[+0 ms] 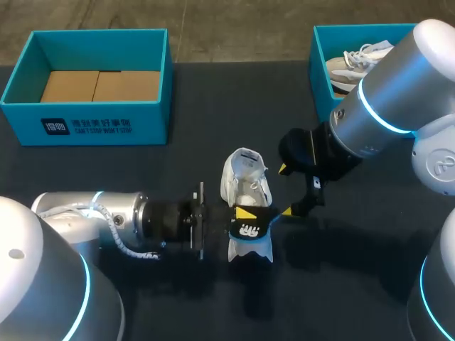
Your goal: Take the shoe out of the shoebox, open the shoe tongue, remove and reinsert the insole, then place the shoe into the shoebox
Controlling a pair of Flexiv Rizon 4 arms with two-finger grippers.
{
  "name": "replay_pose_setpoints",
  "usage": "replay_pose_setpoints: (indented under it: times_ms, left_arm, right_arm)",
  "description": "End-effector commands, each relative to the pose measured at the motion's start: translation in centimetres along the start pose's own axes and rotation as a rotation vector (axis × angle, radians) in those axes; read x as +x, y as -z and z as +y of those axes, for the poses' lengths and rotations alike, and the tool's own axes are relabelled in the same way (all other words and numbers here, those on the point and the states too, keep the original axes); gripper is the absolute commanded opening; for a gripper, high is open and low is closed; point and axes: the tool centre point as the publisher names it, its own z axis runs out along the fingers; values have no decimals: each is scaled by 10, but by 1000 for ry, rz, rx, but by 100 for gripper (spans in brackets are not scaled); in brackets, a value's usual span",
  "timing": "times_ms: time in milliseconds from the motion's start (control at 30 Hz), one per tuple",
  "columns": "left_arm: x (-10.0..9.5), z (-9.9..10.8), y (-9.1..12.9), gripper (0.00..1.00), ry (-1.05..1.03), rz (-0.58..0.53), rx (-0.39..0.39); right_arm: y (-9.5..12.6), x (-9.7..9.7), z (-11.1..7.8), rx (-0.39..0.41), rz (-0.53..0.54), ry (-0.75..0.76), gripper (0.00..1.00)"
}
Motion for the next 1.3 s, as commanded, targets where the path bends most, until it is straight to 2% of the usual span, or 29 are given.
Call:
replay_pose_setpoints:
  times_ms: [33, 400, 867, 1100, 1300]
  left_arm:
    - [-2, -10, 1, 0, -3, -6, -8]
    - [5, 8, 5, 0, 12, 15, -17]
    - [35, 31, 15, 0, 113, 51, -76]
    - [33, 40, 19, 0, 121, 42, -97]
    - [25, 34, 20, 0, 142, -4, -79]
  right_arm:
    - [-1, 1, 0, 0, -2, 1, 100]
    - [-1, 1, 0, 0, -2, 1, 100]
    - [-1, 1, 0, 0, -2, 1, 100]
    - [-1, 1, 0, 0, -2, 1, 100]
    - [-1, 1, 0, 0, -2, 1, 100]
